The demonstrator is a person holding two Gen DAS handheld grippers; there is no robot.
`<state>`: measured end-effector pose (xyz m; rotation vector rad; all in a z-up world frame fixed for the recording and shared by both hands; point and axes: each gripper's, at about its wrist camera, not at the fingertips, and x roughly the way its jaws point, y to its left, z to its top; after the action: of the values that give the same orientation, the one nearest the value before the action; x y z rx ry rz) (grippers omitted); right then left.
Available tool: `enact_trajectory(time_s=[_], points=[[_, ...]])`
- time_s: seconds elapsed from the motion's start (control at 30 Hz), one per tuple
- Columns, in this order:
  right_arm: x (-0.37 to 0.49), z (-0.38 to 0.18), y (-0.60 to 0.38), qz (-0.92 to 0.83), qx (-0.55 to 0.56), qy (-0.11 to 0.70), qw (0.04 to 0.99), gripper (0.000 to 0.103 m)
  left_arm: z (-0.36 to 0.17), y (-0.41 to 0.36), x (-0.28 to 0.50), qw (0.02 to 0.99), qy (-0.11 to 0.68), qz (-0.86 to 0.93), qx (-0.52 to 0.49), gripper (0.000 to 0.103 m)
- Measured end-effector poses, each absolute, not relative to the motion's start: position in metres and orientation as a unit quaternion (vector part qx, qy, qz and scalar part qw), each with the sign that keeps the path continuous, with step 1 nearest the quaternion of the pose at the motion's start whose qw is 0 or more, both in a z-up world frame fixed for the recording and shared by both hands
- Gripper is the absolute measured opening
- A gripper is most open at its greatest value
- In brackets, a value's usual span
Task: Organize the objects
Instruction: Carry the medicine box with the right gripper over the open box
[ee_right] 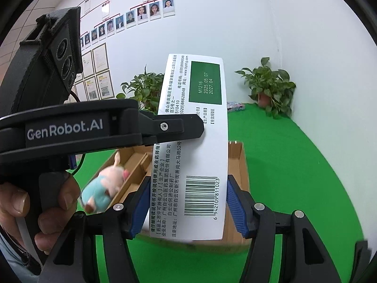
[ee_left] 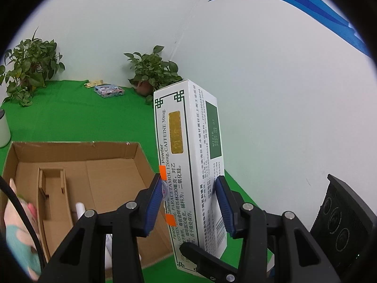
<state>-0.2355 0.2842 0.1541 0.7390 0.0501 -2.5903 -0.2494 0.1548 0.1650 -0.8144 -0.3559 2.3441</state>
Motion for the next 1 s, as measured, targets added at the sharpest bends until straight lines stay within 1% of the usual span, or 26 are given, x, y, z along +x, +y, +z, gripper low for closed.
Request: enact_trajectory(time_s=[0.17, 0.3, 0.43, 0.63, 0.73, 0.8, 0.87, 1.0], points=[[-0.293, 0.170, 0.273, -0.922, 0.303, 0.012, 0.241, 0.058, 0.164, 0.152, -0.293, 0.290, -0.142, 0.887, -0.330, 0.043], [-0.335, 0.153, 0.267, -0.900, 0.350, -0.005, 0.260, 0.058, 0.137, 0.153, -0.323, 0.273, -0.145, 0.873, -0.377, 0.043], [-0.357, 0.117, 0.261, -0.883, 0.394, -0.012, 0.253, 0.058, 0.088, 0.159, -0.350, 0.268, -0.153, 0.846, -0.435, 0.043], [-0.389, 0.035, 0.262, -0.843, 0.482, -0.018, 0.237, 0.058, 0.012, 0.166, -0.375, 0.260, -0.173, 0.804, -0.507, 0.042], [-0.397, 0.001, 0.262, -0.826, 0.515, -0.013, 0.229, 0.058, -0.017, 0.168, -0.383, 0.263, -0.185, 0.784, -0.531, 0.043], [-0.402, -0.014, 0.263, -0.817, 0.531, -0.014, 0.223, 0.058, -0.030, 0.168, -0.386, 0.268, -0.195, 0.774, -0.539, 0.043], [-0.404, -0.022, 0.258, -0.818, 0.536, 0.011, 0.207, 0.058, -0.039, 0.166, -0.390, 0.277, -0.216, 0.763, -0.542, 0.043], [-0.403, -0.034, 0.252, -0.816, 0.548, 0.038, 0.182, 0.058, -0.046, 0.167, -0.391, 0.283, -0.220, 0.754, -0.550, 0.047]])
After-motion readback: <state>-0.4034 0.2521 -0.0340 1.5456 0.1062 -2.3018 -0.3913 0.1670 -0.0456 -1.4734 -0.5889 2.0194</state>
